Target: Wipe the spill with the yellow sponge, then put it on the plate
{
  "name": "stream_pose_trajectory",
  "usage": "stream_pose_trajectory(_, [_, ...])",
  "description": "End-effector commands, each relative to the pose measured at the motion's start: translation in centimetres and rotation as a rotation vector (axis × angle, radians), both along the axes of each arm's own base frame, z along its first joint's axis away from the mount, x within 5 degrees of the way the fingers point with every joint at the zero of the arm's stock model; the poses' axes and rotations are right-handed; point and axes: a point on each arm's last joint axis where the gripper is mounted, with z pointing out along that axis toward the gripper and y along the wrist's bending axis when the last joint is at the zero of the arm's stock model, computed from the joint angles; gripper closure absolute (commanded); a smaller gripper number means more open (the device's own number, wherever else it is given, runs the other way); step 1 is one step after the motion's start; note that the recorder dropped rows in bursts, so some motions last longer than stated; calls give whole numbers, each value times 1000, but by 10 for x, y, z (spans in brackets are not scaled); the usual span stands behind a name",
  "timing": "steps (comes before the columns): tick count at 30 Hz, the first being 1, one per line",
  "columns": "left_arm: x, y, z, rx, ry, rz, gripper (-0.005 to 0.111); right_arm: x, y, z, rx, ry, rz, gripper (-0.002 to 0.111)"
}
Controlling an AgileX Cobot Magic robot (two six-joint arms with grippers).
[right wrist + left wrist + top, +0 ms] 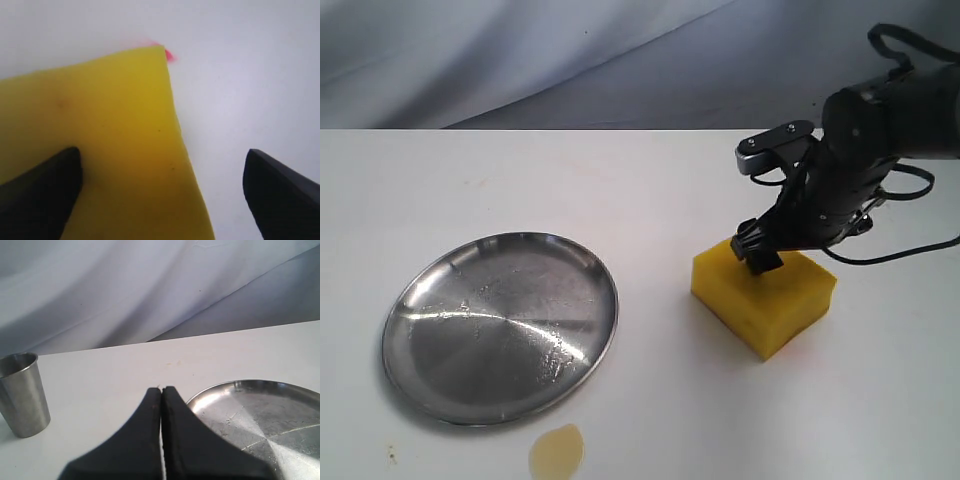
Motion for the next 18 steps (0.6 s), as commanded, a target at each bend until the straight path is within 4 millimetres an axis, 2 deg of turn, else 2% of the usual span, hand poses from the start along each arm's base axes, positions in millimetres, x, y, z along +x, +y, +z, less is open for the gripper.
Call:
stream_pose_trajectory(1, [0,0,-1,-3,-5,-6,107,5,1,-24,-36,39,9,28])
stream_pose_trajectory(4, [0,0,-1,-3,-5,-6,107,5,1,-41,-57,79,9,31])
stream_pose_trajectory(6, [0,0,-1,-3,-5,-6,107,5,1,-50,-69,103,9,43])
stream_pose_trajectory(9, [0,0,-1,-3,-5,-6,107,3,0,-58,-83,141,2,72])
stream_pose_trajectory(11, [0,0,-1,-3,-5,-6,107,2,0,-62,-96,162,0,95])
stream_pose_trajectory(13, [0,0,-1,-3,-5,-6,107,1,-1,-62,-105,173,0,108])
stream_pose_trajectory(15, [0,0,-1,-3,-5,-6,107,1,-3,-57,-119,167,7,108])
stream_pose_trajectory(18, [0,0,-1,-3,-5,-6,107,0,-3,-37,-97,130,3,108])
